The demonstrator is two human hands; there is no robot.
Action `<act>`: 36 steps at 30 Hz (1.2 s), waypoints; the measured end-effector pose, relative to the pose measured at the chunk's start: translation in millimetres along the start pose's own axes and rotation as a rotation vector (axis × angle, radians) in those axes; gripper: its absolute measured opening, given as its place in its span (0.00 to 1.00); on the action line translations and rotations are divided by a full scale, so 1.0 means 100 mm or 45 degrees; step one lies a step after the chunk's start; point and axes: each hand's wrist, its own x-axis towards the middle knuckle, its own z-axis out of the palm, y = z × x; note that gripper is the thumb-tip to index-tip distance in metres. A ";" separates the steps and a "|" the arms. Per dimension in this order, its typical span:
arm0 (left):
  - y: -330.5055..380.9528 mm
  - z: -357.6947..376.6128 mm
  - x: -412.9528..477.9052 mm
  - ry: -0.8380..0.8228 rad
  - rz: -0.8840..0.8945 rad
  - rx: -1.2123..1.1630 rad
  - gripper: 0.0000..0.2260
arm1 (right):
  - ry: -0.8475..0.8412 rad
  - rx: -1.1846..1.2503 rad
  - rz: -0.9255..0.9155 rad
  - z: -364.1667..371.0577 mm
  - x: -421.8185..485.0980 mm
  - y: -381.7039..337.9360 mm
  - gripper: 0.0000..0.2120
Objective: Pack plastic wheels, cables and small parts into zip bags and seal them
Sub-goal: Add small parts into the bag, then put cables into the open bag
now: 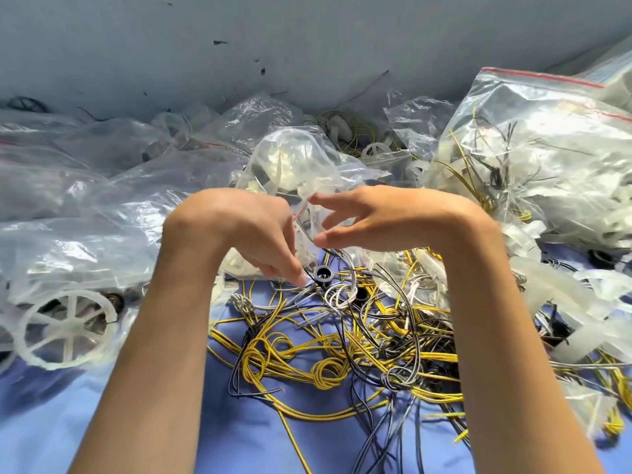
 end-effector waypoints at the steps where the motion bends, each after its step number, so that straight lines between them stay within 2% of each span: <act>1: -0.01 0.05 0.08 -0.049 -0.012 -0.041 0.16 | 0.005 -0.012 0.004 0.00 0.01 0.00 0.32; 3: -0.04 0.18 0.25 -0.152 -0.052 -0.100 0.13 | 0.013 -0.031 0.004 0.01 0.01 0.00 0.32; 6: -0.09 0.32 0.44 -0.253 -0.119 -0.165 0.13 | 0.011 -0.045 0.002 0.02 0.01 0.00 0.31; 12: -0.13 0.37 0.54 -0.280 -0.142 -0.200 0.14 | 0.023 -0.047 0.012 0.00 0.00 0.01 0.31; 23: -0.04 0.42 0.56 -0.164 -0.128 0.125 0.16 | 0.019 -0.070 0.005 -0.01 -0.01 0.01 0.30; 31: -0.02 0.37 0.46 -0.097 -0.091 0.243 0.15 | 0.016 -0.050 0.006 -0.01 -0.02 0.01 0.30; 36: 0.06 0.23 0.29 -0.022 0.017 0.236 0.13 | 0.023 -0.038 -0.006 -0.02 -0.04 -0.02 0.24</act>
